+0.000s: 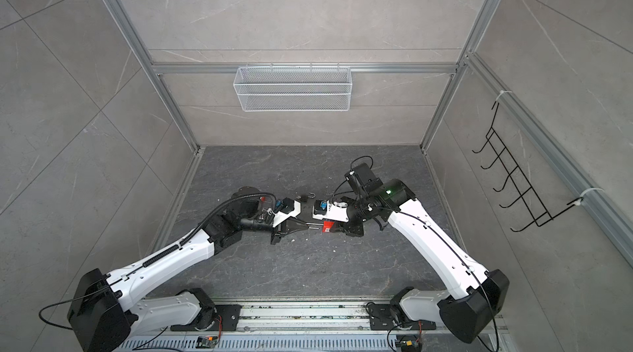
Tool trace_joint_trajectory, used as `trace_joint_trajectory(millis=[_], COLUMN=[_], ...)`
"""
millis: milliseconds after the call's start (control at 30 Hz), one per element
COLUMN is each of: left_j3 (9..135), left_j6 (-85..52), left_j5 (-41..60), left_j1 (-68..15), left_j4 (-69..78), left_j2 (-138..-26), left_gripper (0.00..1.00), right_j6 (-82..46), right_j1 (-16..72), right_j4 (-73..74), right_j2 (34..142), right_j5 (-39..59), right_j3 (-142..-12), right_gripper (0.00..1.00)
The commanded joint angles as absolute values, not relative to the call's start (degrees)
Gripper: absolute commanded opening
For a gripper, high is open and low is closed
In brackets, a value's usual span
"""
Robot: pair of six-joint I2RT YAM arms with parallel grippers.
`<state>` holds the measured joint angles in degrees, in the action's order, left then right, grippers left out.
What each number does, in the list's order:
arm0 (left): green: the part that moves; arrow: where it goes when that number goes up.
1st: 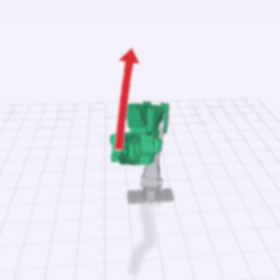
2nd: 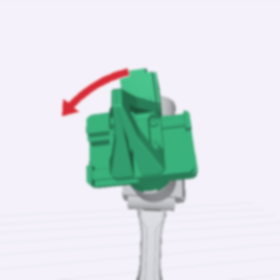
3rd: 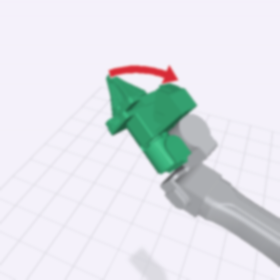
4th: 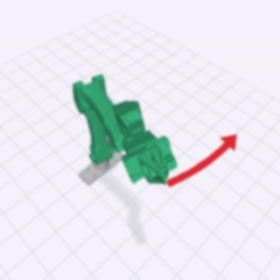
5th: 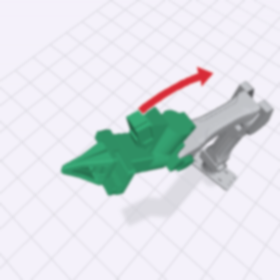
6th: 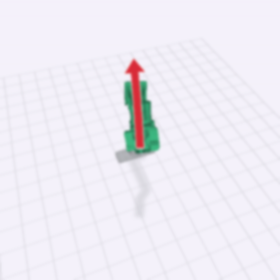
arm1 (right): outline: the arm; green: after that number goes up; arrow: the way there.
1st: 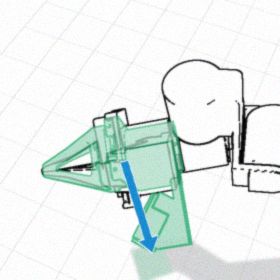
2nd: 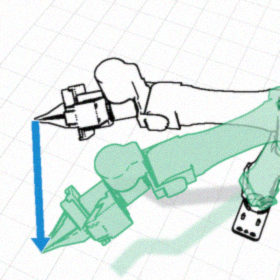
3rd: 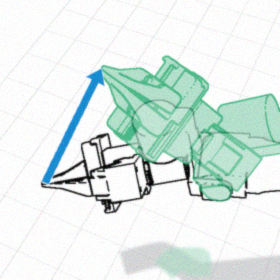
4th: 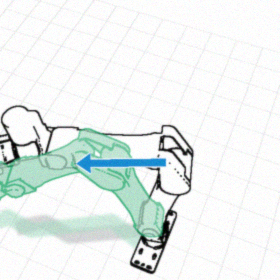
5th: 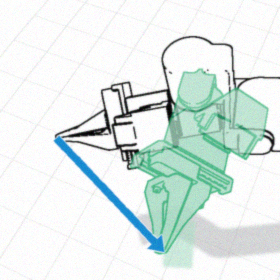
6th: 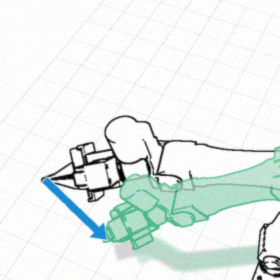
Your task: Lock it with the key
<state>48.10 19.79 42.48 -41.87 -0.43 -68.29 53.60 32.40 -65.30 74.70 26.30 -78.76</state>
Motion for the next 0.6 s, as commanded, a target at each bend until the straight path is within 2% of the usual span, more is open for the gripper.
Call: trace_joint_trajectory(millis=[0, 267, 367, 567], left_j3=[50.3, 49.4, 49.6, 48.1], left_j6=[17.7, 14.5, 14.4, 22.1], left_j5=[45.3, 46.8, 46.9, 40.6], left_j1=[-42.3, -43.6, -43.9, -46.6], left_j4=[0.2, 2.9, 3.1, 3.2], left_j2=[-68.8, -69.4, -69.3, -66.9], left_gripper=[0.0, 0.0, 0.0, 0.0], right_j6=[52.6, 54.0, 54.8, 53.3], right_j1=[33.4, 34.5, 35.2, 35.2], right_j4=[-62.1, -54.7, -53.3, -57.8], right_j2=[74.6, 71.4, 70.7, 73.4], right_j5=[27.5, 33.6, 33.0, 37.9], right_j3=[-80.0, -76.2, -75.3, -78.2], right_gripper=[0.15, 0.14, 0.13, 0.15])
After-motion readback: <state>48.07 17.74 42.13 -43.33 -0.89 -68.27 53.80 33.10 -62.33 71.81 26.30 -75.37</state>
